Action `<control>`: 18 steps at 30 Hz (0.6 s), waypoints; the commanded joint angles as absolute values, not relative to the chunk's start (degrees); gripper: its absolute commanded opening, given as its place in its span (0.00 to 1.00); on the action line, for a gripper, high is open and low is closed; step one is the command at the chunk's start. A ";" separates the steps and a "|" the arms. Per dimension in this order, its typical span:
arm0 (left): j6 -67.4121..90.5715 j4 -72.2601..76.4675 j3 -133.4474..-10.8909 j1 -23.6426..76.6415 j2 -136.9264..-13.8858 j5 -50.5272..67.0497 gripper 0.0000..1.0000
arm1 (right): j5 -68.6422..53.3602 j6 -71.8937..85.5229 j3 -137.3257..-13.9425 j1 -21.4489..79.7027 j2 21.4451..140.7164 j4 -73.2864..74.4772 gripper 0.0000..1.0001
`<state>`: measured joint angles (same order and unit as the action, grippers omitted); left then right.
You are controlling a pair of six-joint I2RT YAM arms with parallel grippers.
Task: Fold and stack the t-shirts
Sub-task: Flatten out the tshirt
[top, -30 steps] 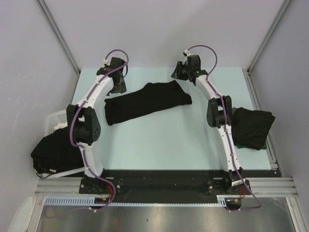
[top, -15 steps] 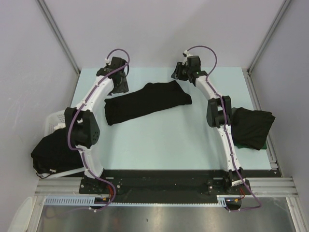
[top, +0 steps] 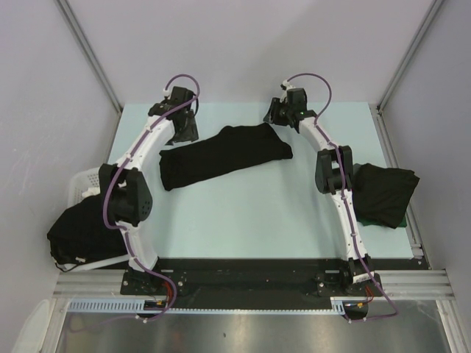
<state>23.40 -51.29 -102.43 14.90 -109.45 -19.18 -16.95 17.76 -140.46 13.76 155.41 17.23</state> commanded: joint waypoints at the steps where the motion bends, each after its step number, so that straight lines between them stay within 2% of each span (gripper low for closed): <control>1: 22.59 -50.63 -104.50 15.64 -106.70 -18.46 0.70 | -16.26 17.58 -141.42 13.54 156.62 15.29 0.45; 11: 22.76 -51.33 -106.17 15.91 -107.31 -18.11 0.70 | -16.70 18.46 -142.12 13.89 158.12 16.26 0.43; 14: 22.85 -51.50 -106.26 16.08 -107.49 -18.19 0.70 | -17.22 19.07 -142.21 14.06 158.38 16.17 0.36; 17: 23.11 -52.29 -106.17 16.17 -108.10 -18.63 0.70 | -17.40 20.04 -142.38 14.24 158.38 16.08 0.23; 18: 23.29 -52.64 -106.08 16.17 -108.28 -18.98 0.70 | -17.40 20.13 -142.38 14.24 158.38 16.08 0.13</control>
<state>23.40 -51.62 -104.03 15.77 -109.45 -18.79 -17.04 19.00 -140.49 13.91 157.10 16.99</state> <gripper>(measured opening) 0.700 0.255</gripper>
